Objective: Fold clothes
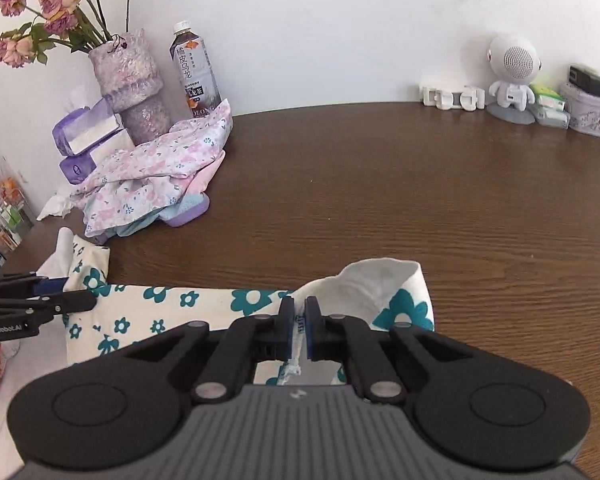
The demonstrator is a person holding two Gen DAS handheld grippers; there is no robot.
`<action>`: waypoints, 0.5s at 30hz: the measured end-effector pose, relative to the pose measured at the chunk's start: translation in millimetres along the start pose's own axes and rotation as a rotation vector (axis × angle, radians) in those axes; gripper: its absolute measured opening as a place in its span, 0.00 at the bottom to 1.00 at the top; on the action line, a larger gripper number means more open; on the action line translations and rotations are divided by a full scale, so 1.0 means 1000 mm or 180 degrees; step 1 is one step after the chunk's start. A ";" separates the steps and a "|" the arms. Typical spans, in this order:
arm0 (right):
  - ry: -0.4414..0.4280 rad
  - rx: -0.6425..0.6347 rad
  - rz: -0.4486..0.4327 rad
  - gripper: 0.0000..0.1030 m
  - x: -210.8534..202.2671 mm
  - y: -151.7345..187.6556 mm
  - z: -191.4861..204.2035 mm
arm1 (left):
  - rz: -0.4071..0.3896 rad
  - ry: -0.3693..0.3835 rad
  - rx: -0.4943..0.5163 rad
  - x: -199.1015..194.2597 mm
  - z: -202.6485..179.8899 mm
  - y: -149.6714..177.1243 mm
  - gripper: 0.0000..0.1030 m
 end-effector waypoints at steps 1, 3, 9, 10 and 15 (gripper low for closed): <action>0.0008 0.0021 -0.0042 0.12 -0.006 0.001 -0.002 | -0.0002 0.0010 -0.0008 0.000 0.000 0.000 0.32; 0.0023 0.0062 -0.0127 0.23 -0.019 0.002 -0.006 | -0.0005 0.0029 -0.0022 0.000 0.001 0.000 0.32; 0.0370 -0.0026 0.0002 0.39 -0.048 0.031 -0.012 | -0.0016 0.0032 0.0023 0.000 -0.001 0.002 0.33; 0.0394 -0.0036 0.0050 0.42 -0.048 0.037 -0.012 | -0.0017 0.0034 0.0023 0.000 -0.001 0.002 0.33; 0.0678 -0.0160 0.0136 0.43 -0.036 0.049 -0.013 | -0.0017 0.0057 0.0015 0.000 -0.001 0.002 0.33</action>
Point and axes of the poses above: each gripper's, at about its wrist camera, not at the fingertips, and x roughly the way its jaws point, z to its left, y to its underside, the point moved 3 cm from there along x, roughly the way its jaws point, and after that the axes turned 13 degrees about -x, right-handed, at the moved point
